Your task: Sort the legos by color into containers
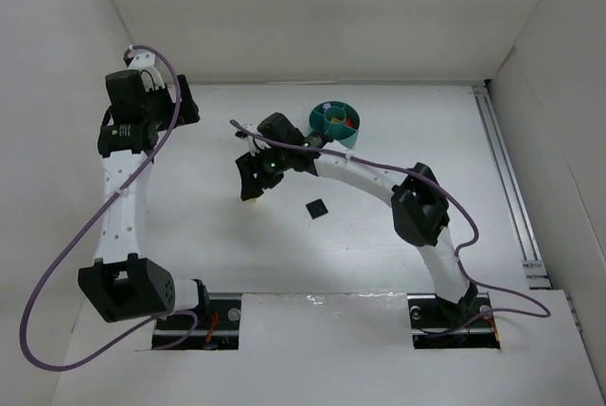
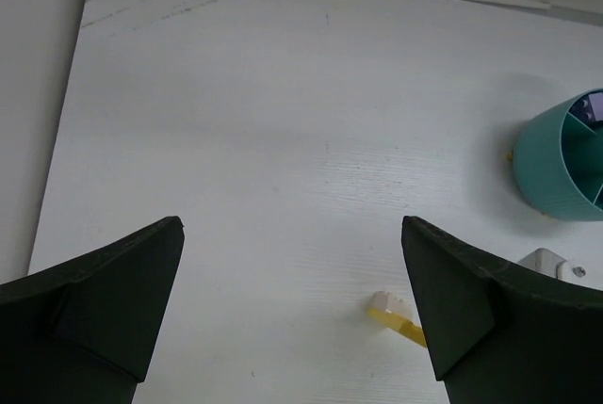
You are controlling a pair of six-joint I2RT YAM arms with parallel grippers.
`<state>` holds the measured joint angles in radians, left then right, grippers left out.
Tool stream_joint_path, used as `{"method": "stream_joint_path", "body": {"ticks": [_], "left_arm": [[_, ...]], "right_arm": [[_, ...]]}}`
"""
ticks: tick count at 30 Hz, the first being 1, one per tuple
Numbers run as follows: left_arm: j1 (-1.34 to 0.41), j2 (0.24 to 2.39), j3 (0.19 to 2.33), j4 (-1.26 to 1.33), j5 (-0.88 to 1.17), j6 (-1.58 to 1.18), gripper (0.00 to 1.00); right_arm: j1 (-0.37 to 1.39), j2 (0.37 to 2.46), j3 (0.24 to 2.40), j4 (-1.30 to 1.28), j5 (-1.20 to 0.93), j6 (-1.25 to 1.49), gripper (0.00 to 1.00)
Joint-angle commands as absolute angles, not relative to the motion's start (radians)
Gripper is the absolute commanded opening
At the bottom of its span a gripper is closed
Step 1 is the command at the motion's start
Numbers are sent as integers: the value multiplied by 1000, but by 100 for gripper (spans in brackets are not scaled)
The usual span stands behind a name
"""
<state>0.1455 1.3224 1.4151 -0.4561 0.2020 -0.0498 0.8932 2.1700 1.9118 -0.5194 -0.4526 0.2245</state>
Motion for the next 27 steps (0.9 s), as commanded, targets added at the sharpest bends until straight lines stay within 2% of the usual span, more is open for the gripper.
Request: {"method": "stream_joint_path", "body": {"ticks": [1,7,14,22,27], "left_arm": [[147,1269,1407,-425,186,-37,100],[147,1269,1387,-405,207,-37,100],[147,1298,1378,-387,225,-28,100],[147,1328,1387,-377,244,-28,100],[156,1328,1378,-368,244,-28,100]], "right_arm": [[894,2183,1994,-520,-356,229,65],[894,2183,1971,-474,-210,229,65],[914,2204,1990,-503,-201,140,70],[946,2275,2077,-531,-181,63,70],[946,2303,2102,-545,-172,-1,58]]}}
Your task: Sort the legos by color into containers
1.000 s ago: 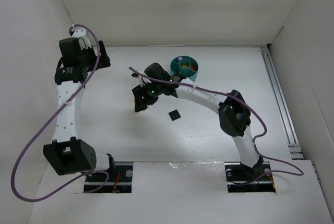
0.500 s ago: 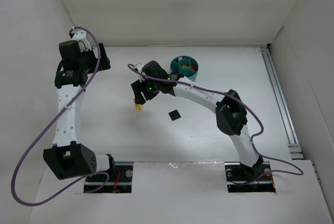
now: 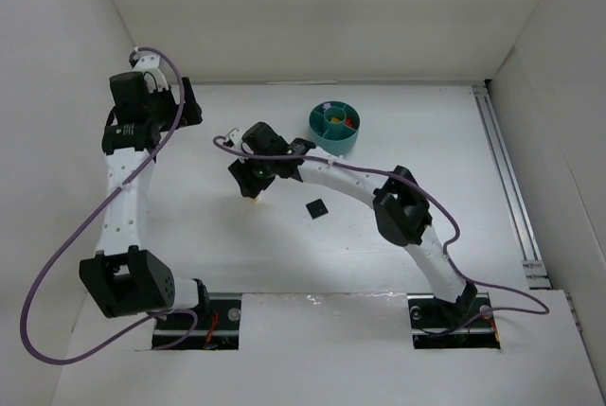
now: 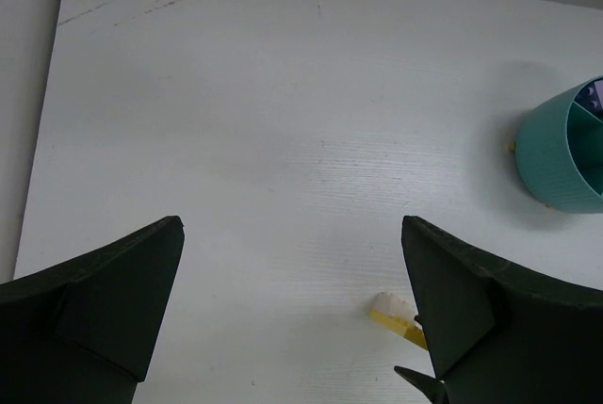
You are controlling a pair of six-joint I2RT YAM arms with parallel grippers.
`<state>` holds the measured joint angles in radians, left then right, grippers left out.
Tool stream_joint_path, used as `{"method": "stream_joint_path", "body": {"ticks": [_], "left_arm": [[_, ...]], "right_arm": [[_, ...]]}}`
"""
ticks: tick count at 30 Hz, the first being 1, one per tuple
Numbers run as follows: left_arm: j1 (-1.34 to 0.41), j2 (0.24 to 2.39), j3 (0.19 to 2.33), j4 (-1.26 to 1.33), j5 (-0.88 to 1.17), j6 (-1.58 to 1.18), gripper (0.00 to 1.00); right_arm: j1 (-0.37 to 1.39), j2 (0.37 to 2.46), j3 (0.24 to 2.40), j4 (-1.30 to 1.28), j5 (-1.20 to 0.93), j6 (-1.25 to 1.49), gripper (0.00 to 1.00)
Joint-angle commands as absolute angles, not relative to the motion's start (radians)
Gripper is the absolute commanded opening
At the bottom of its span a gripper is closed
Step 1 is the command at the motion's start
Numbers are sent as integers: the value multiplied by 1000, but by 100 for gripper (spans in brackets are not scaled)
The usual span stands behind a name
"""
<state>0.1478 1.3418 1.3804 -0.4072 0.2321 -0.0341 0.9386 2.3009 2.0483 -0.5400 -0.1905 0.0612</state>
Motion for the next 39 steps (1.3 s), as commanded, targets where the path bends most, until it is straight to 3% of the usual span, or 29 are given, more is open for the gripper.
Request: {"method": "stream_joint_path", "body": {"ticks": [1,8,9,14,19,22,28,34,36,39], "left_arm": [[156,1328,1378,-368,244,-28,100],[166,1348,1356,-359,285,-28,100],[179,1357,1356,-373,304,-15,100],[210,1382,1335,-397,483,110,100],[235,1416,1289,-491,808,387,100],[235,1442,1244,-607,1013,584,95],[193,1589,1268,-1131,1312,1392,88],[118,1591,1278,-1132,1437,1546,87],[104,1603,1304,-1132,1489,1557,87],[94,1617,1350,-1132,1529,1536,82]], "right_arm": [[946,2303,2102,-545,-172,-14,56],[946,2332,2080,-575,-153,-127,34],[946,2318,2059,-575,-164,-158,25],[882,2200,1933,-591,-299,-293,7],[783,2013,1754,-664,-480,-559,3],[718,1869,1666,-675,-582,-774,0],[585,1692,1534,-716,-877,-1265,0],[534,1811,1721,-1076,-1149,-1867,0],[534,1877,1814,-1366,-1173,-2032,0],[544,1904,1844,-1382,-1187,-2083,0]]}}
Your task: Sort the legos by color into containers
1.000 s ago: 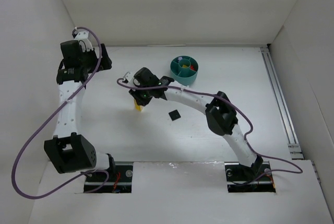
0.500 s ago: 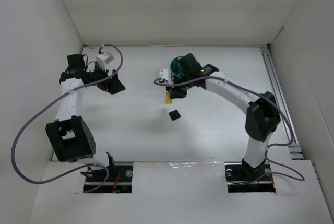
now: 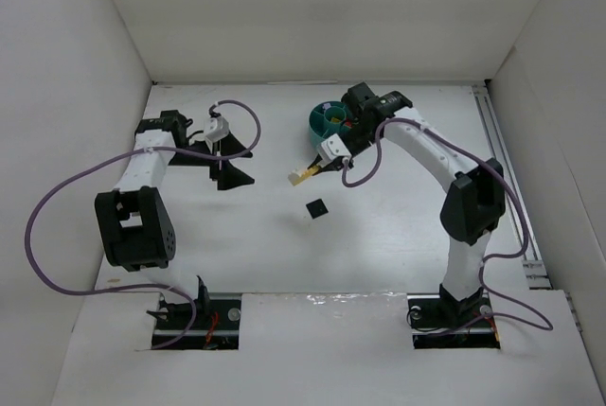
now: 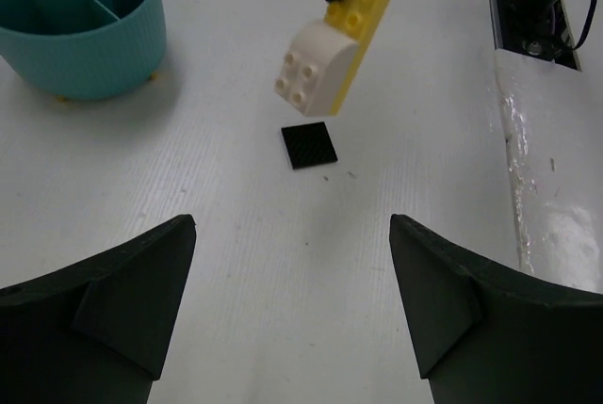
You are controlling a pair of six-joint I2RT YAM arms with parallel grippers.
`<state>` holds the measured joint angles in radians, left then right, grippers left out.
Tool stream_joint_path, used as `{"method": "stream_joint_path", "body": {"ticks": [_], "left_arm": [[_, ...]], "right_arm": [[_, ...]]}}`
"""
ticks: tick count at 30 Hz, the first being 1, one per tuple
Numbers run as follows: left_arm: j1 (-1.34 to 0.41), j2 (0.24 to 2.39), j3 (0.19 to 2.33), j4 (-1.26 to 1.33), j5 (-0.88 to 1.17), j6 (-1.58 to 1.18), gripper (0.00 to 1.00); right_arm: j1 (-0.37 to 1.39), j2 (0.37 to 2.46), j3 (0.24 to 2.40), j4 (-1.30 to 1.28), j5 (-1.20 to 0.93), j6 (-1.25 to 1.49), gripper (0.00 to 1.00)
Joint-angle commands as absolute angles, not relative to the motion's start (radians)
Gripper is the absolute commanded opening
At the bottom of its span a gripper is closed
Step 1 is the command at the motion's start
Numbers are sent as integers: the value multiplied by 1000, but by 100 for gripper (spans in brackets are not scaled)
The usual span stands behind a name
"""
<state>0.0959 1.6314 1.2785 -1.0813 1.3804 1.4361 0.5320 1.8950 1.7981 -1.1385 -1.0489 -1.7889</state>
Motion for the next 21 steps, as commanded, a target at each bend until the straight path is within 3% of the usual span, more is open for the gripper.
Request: {"method": "stream_joint_path", "body": {"ticks": [1,21], "left_arm": [[75,1617,1350,-1132,1529,1546,80],[-167,1635,1391,-1132,1361,1678,56]], "right_arm": [[554,1904,1844,-1382,-1218,-2083,0],[597,1904,1835,-1373,-1240,-2160,0]]}}
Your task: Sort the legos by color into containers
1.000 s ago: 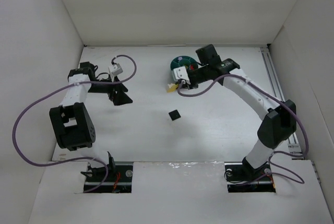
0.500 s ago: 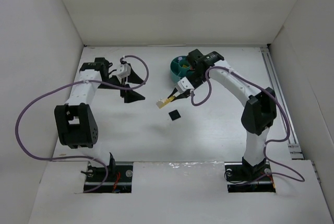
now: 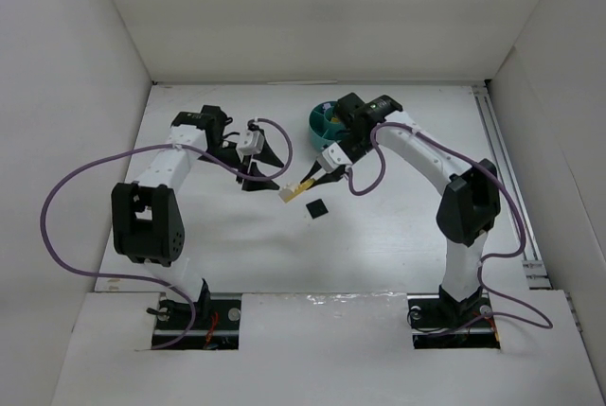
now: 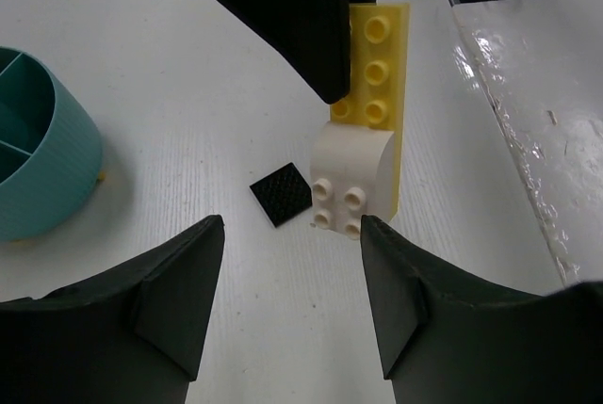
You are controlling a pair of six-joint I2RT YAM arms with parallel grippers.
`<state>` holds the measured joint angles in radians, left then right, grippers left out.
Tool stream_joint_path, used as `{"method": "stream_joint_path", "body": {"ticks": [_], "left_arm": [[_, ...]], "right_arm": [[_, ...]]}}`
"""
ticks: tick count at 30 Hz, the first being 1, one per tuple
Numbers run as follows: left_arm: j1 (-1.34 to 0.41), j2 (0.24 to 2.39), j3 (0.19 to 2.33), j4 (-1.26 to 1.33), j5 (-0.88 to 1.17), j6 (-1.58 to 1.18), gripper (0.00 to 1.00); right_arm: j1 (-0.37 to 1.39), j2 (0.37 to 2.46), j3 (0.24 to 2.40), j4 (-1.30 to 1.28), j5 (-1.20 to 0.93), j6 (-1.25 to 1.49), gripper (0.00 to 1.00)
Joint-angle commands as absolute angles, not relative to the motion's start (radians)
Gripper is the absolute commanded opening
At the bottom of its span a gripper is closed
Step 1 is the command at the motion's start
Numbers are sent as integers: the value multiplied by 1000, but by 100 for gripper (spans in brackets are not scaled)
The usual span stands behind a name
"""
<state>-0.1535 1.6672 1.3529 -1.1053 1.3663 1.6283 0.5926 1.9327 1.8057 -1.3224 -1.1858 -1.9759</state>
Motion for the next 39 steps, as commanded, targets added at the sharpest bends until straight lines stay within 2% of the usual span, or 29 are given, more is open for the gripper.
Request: {"method": "stream_joint_path", "body": {"ticks": [1,10,18,26,33,39], "left_arm": [[-176,1635,1391,-1132,1361,1678,56],[-225,1635,1382,-1132,1310,1677,56],[-244,1644,1373,-1132,1290,1677,56],[-265,1686,1364,-1132,1259,1686,50],[-285,1724,1364,-1132,1238,1695,50],[-285,1755,1382,-1132,1238,1707,54]], "right_arm": [[606,1904,1815,-1358,-1230,-2160,0],[615,1884,1746,-1191,-1169,-2160,0],[615,1884,1737,-1141,-1129,-2160,0],[615,1856,1694,-1080,-1111,-2160,0],[624,1838,1675,-1048,-1120,-2160,0],[633,1829,1657,-1048,-1120,-2160,0]]}}
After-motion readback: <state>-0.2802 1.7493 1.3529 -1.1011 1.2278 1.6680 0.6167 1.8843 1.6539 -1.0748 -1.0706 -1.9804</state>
